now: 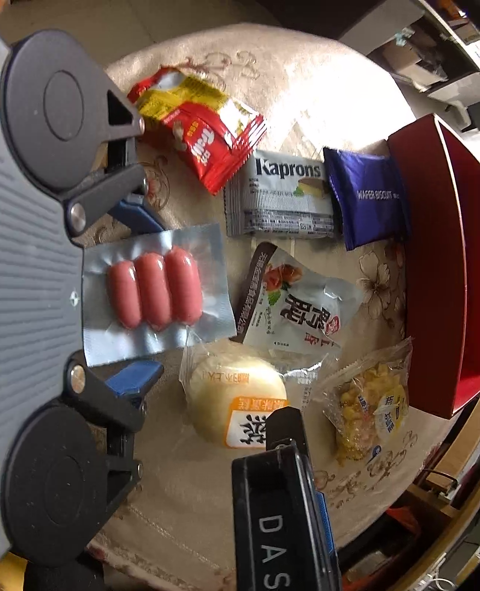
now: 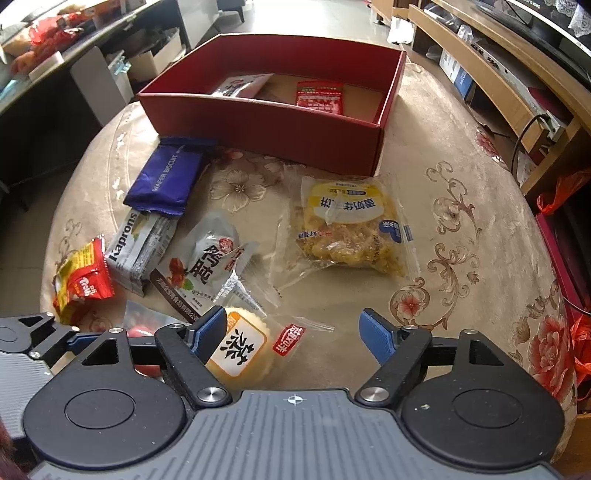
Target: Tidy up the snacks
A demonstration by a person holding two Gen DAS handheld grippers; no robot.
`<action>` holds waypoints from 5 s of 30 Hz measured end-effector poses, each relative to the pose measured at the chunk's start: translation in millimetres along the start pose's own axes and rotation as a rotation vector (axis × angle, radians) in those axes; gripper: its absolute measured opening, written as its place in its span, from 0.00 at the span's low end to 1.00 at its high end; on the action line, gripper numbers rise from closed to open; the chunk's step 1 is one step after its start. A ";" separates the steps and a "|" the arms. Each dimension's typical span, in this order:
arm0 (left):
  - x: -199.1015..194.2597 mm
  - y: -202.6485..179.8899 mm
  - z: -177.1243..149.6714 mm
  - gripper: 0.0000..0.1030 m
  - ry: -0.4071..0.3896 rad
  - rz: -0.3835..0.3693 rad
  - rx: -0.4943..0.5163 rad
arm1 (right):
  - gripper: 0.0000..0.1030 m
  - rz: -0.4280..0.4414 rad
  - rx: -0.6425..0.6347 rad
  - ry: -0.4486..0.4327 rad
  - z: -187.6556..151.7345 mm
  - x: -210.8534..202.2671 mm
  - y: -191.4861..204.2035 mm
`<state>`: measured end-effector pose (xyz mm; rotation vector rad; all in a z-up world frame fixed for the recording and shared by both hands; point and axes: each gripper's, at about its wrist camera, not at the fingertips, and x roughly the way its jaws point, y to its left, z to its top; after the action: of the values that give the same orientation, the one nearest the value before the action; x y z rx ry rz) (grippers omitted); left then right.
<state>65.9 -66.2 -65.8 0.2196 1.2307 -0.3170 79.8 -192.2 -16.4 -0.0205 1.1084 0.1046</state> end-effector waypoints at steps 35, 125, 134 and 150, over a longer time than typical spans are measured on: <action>-15.7 18.9 -20.7 0.64 0.012 -0.037 -0.094 | 0.64 -0.036 -0.044 0.104 -31.2 22.1 9.7; -58.9 47.9 171.3 0.62 -0.304 0.040 -0.276 | 0.62 -0.025 0.060 -0.157 120.2 -7.6 -31.5; -42.6 53.3 204.1 0.62 -0.317 0.071 -0.282 | 0.62 -0.031 0.070 -0.160 147.1 11.4 -38.3; 3.2 66.3 244.1 0.62 -0.298 0.117 -0.290 | 0.62 0.002 0.099 -0.138 175.9 58.6 -44.9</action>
<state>306.7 -85.8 9.2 -0.0073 0.9499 -0.0634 266.9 -220.4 8.1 0.0755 0.9745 0.0513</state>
